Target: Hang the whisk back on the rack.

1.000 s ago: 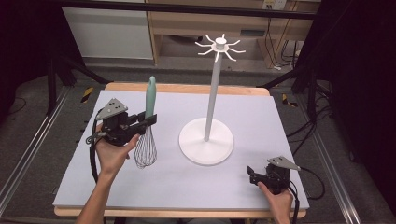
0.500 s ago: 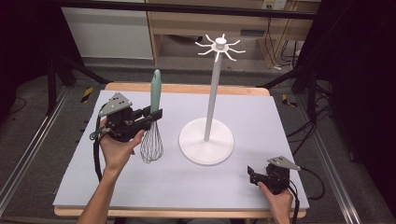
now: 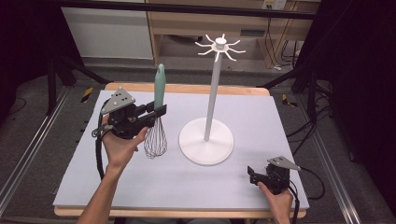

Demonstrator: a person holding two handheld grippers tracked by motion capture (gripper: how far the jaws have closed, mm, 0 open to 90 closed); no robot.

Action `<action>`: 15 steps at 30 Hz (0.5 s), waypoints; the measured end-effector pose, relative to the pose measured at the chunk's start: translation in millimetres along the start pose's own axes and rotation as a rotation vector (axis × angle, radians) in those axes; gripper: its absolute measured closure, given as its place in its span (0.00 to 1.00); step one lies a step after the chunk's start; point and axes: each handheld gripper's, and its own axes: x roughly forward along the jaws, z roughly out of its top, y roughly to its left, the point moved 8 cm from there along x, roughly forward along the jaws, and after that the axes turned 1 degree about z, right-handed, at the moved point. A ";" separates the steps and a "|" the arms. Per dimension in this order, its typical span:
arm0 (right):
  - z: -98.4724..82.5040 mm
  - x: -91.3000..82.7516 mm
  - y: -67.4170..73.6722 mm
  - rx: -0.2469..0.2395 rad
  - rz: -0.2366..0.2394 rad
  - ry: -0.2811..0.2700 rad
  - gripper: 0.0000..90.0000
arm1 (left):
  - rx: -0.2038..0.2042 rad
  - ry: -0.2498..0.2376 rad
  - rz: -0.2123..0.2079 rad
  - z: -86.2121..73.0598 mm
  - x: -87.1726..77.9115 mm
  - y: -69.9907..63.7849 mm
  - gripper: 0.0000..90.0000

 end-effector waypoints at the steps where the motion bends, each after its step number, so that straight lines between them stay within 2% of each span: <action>1: 0.0 0.0 0.1 0.000 0.000 0.000 0.10 | -0.001 -0.004 -0.001 1.2 0.0 -0.4 0.76; 15: 0.2 0.4 -0.1 0.000 0.000 0.000 0.10 | 0.010 -0.026 -0.025 16.5 8.7 -13.8 0.76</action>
